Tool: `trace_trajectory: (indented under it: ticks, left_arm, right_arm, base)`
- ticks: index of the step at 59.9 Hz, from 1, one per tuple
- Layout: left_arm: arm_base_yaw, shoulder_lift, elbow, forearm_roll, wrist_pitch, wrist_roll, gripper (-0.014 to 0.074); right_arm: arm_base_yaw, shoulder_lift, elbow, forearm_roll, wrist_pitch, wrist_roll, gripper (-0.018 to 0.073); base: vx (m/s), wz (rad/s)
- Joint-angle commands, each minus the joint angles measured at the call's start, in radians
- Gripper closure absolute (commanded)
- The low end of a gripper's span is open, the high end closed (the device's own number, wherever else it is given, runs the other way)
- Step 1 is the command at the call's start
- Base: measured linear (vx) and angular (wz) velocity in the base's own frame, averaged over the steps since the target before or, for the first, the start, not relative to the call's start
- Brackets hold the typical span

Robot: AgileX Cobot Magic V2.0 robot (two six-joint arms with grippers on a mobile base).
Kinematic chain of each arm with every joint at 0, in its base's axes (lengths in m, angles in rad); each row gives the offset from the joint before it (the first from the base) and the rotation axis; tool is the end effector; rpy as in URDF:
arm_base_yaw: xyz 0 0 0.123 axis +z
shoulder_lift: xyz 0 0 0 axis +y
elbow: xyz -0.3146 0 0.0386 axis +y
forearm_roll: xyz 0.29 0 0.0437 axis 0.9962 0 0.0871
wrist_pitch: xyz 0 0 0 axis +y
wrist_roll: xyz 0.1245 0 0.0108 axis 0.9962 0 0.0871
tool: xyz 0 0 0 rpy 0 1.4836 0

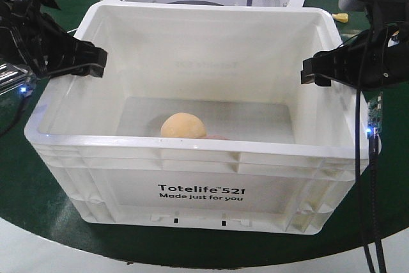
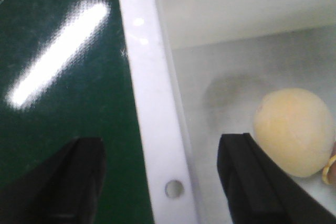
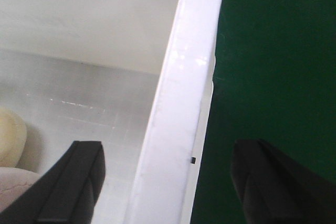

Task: Place moving items into box and shelve
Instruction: 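Move both grippers to the tote's side rims and grip them, then lift the tote by its rims with both grippers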

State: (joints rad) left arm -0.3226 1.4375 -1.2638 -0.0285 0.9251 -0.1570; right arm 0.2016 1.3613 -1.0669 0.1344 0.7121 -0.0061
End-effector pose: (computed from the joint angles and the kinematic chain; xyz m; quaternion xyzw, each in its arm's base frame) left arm 0.3366 -0.1155 0.3269 0.0744 0.9582 -0.0785 0.2649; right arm 0.3293 0.0785 0.2977 -0.0641 0.9437 0.0887 0.3121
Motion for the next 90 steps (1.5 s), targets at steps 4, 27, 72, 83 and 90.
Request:
trace_trajectory:
  ticks: [4,27,72,83,90]
  left_arm:
    - [-0.001,-0.004,-0.028,-0.02,-0.036,-0.01,0.0151]
    - [-0.001,0.004,-0.031,-0.059,-0.058,-0.008,0.0557]
    - [-0.019,-0.045,-0.031,-0.086,-0.377,0.081,0.0604]
    - [-0.019,-0.091,-0.031,-0.099,-0.408,0.078,0.0604]
    - [-0.019,-0.112,-0.031,-0.13,-0.358,0.08,0.0604]
  right_arm:
    - [-0.004,-0.016,-0.027,0.027,-0.011,-0.009,0.008]
    - [-0.004,-0.016,-0.027,0.083,0.092,0.006,0.0575]
    - [-0.003,-0.037,-0.029,0.076,-0.255,-0.093,0.0565]
    - [-0.003,-0.089,-0.029,0.076,-0.299,-0.093,0.0565]
    - [-0.003,-0.122,-0.032,0.081,-0.297,-0.083,0.0565]
  base:
    - [0.0,0.0]
    - [0.0,0.0]
    - [0.0,0.0]
    - [0.0,0.0]
    - [0.0,0.0]
